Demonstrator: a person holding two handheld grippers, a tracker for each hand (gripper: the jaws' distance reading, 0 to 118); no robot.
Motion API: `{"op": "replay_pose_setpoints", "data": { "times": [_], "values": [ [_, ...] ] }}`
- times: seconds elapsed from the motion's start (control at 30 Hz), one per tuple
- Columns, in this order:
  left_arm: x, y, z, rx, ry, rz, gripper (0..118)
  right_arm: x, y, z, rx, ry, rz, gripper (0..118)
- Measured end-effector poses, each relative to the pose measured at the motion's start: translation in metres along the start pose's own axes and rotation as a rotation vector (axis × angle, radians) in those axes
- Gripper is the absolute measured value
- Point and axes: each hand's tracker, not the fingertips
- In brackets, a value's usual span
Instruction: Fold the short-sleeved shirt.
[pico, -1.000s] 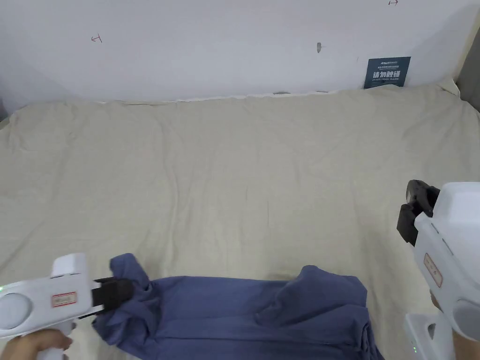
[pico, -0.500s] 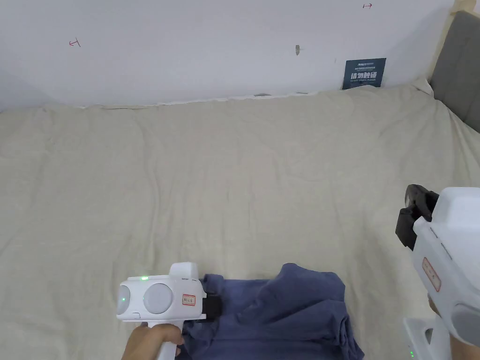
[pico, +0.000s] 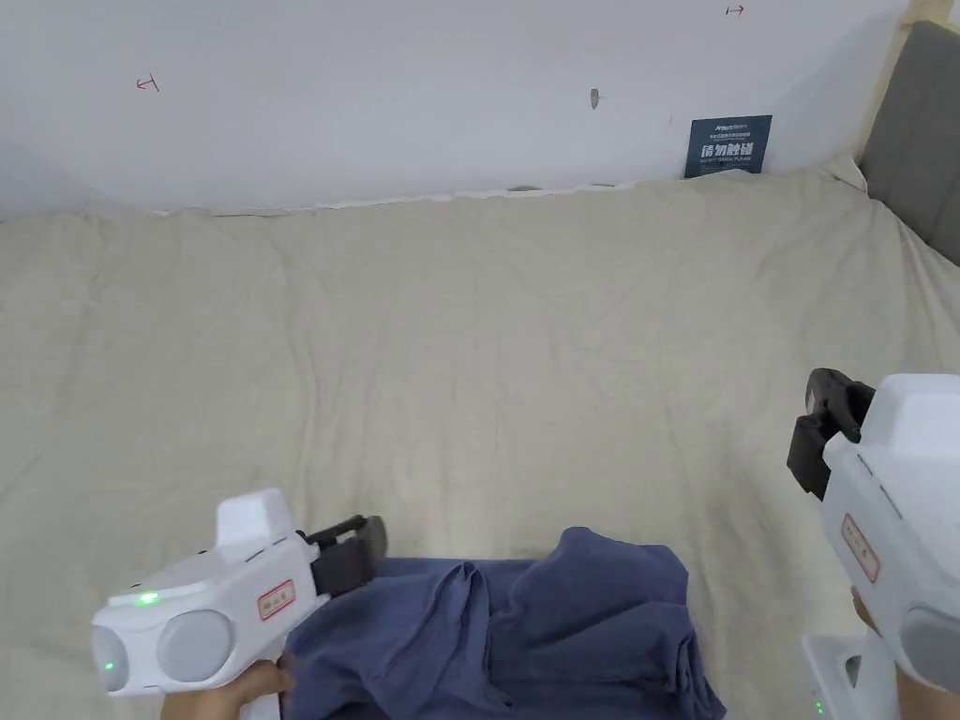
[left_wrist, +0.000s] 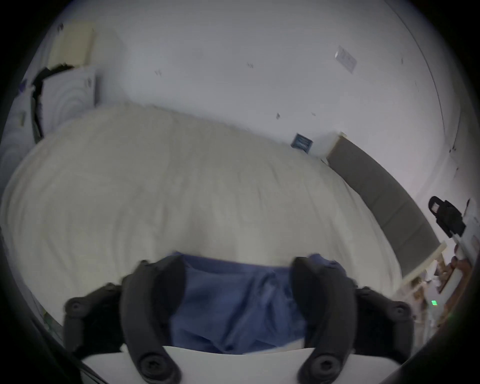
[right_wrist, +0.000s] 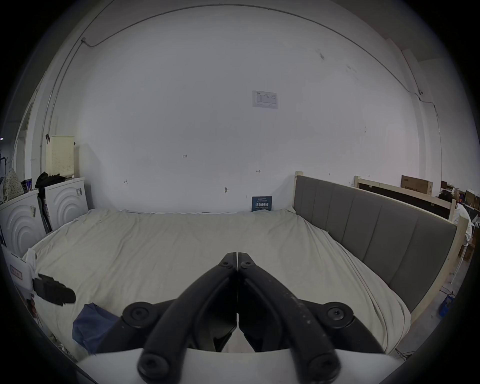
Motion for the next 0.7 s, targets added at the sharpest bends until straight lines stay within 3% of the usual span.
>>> {"op": "replay_pose_setpoints", "data": {
  "times": [0.07, 0.13, 0.17, 0.33, 0.7],
  "values": [
    [-0.007, -0.005, 0.003, 0.025, 0.087, -0.053, 49, -0.002, 0.0, -0.001, 0.0, 0.005, 0.002, 2],
    [-0.011, -0.012, -0.005, 0.025, 0.125, -0.102, 7, -0.003, 0.0, -0.002, -0.002, 0.01, 0.0, 2],
    [-0.012, -0.019, -0.01, 0.01, 0.127, -0.127, 1, -0.004, 0.0, -0.002, -0.003, 0.013, -0.002, 2],
    [-0.003, -0.062, -0.042, -0.105, 0.156, -0.246, 0, -0.005, -0.002, -0.003, -0.01, 0.014, -0.003, 2],
    [0.08, -0.117, -0.083, -0.255, 0.022, -0.254, 0, 0.006, -0.003, -0.004, -0.022, -0.007, 0.004, 2]
  ]
}}
